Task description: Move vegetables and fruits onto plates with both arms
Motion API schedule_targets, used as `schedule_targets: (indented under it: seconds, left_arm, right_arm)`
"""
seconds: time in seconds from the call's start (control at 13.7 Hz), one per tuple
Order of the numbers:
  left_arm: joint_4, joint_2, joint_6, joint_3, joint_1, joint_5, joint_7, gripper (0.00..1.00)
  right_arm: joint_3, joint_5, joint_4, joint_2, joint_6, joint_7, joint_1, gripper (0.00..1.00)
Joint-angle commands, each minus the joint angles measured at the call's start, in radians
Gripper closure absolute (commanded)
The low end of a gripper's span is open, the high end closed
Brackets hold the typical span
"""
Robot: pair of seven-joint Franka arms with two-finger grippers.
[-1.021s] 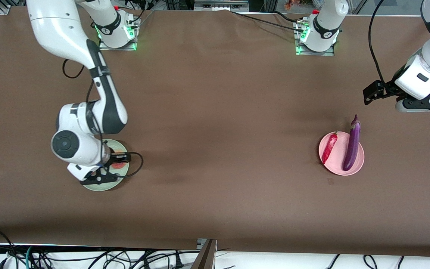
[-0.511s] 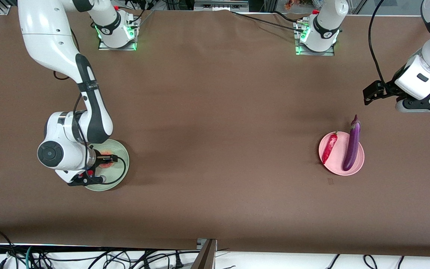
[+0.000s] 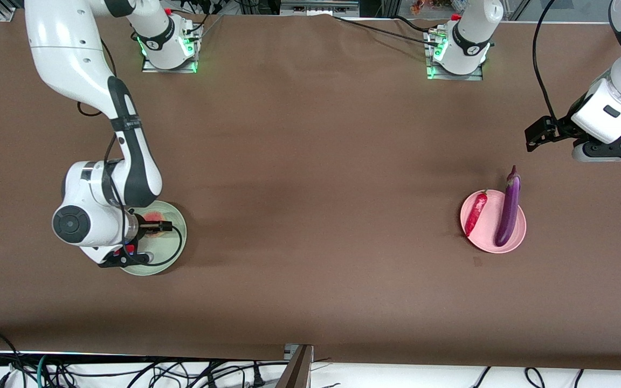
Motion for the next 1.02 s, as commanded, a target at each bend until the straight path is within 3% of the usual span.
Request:
schedule_targets:
  seconds: [0.0, 0.22, 0.51, 0.66, 0.95]
  left_arm:
    - [0.029, 0.014, -0.020, 0.006, -0.004, -0.022, -0.004, 0.00]
    - [0.029, 0.014, -0.020, 0.006, -0.004, -0.022, -0.004, 0.00]
    - [0.029, 0.014, -0.020, 0.006, -0.004, -0.022, -0.004, 0.00]
    - [0.029, 0.014, -0.020, 0.006, -0.004, -0.022, -0.004, 0.00]
    - [0.029, 0.014, -0.020, 0.006, -0.004, -0.022, -0.004, 0.00]
  right_arm:
    - [0.006, 0.011, 0.048, -0.078, -0.199, -0.023, -0.029, 0.00]
    - [0.009, -0.004, 0.071, -0.176, -0.374, -0.013, -0.034, 0.00]
    - [0.015, -0.062, 0.047, -0.360, -0.503, -0.013, -0.075, 0.00]
    - [0.031, -0.099, -0.017, -0.475, -0.516, -0.010, -0.087, 0.00]
    - [0.199, -0.166, -0.179, -0.695, -0.514, 0.076, -0.242, 0.00]
